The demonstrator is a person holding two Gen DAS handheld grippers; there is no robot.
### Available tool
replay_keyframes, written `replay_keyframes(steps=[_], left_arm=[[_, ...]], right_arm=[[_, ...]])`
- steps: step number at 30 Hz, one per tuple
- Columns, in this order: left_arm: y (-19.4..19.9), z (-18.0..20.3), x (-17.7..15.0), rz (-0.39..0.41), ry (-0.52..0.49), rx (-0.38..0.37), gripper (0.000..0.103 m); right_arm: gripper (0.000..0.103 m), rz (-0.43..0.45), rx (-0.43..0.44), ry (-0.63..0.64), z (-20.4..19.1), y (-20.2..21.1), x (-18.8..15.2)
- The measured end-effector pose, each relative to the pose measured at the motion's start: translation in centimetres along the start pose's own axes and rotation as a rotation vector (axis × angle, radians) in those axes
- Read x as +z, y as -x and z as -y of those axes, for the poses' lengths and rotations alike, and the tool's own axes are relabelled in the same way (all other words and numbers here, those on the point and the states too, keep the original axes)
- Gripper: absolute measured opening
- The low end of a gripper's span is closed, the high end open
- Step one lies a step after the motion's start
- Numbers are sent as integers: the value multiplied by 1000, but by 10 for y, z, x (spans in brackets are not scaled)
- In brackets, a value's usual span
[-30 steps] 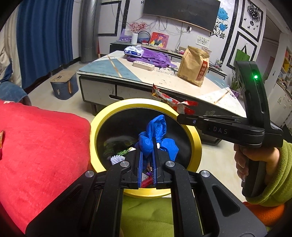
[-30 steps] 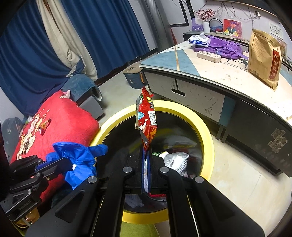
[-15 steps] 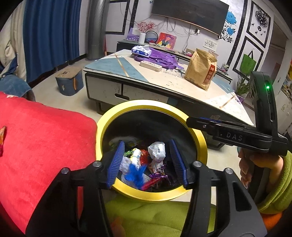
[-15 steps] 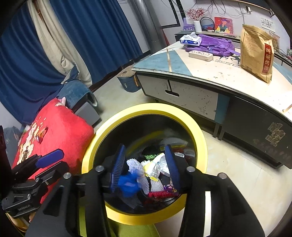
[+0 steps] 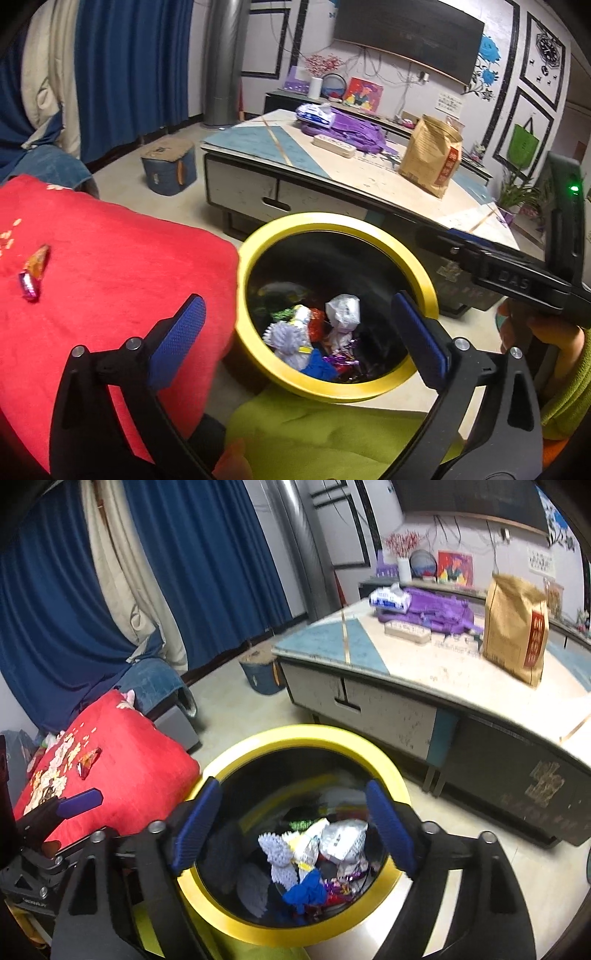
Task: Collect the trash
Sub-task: 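Move both tools back over the remaining candy wrappers on the bed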
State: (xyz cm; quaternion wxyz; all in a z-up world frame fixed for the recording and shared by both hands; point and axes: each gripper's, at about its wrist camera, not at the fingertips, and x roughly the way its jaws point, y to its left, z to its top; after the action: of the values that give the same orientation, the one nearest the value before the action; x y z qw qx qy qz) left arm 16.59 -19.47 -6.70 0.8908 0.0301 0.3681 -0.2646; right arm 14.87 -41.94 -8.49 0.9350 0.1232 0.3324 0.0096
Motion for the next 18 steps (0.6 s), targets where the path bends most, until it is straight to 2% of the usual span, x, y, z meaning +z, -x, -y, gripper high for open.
replay_keyframes(steps=[2, 6, 9, 14, 18], left_arm=[[5, -4, 0, 12, 8, 18, 92], [15, -10, 0, 41, 18, 56, 92], [26, -15, 0, 79, 26, 97, 92], [50, -25, 2, 169, 45, 162, 92], [67, -38, 1, 221, 69, 204, 92]], right_arm=[[86, 22, -3, 24, -6, 4, 1], [87, 56, 7, 66, -19, 12, 1], [96, 111, 9, 98, -30, 21, 3], [97, 200, 49, 141, -50, 39, 6], [97, 212, 81, 186, -68, 43, 6]])
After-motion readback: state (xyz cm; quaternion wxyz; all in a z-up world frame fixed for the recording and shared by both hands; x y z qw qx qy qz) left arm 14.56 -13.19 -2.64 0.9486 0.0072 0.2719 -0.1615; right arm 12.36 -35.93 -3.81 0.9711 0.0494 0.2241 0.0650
